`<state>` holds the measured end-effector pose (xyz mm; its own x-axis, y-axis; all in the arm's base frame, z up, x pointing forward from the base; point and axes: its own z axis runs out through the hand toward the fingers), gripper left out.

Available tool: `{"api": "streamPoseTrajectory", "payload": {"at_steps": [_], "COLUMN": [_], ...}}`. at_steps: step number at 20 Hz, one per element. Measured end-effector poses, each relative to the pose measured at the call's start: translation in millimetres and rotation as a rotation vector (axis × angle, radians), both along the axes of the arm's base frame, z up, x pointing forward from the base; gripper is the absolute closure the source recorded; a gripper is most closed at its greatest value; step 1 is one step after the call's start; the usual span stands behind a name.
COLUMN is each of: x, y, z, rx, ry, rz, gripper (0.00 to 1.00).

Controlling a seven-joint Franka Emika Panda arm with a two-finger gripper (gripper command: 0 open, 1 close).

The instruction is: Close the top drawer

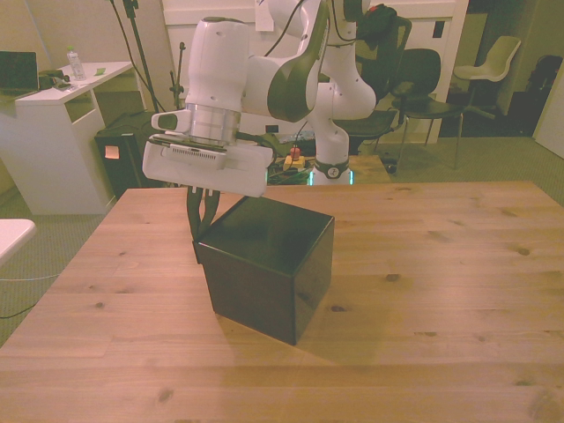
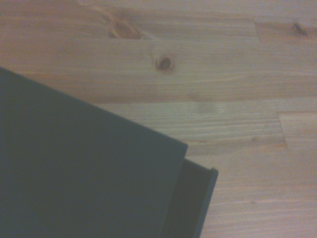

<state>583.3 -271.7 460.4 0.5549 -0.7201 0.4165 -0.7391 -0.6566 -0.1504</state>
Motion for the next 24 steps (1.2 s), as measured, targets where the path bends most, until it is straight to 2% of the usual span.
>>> {"api": "streamPoseTrajectory", "payload": {"at_steps": [17, 24], "x": [10, -21], "y": [17, 20], "z": [-9, -27], "rx": [-0.016, -0.004], "ry": [-0.012, 0.011], "rz": [0.031, 0.005], "gripper": [1.0, 1.0]}}
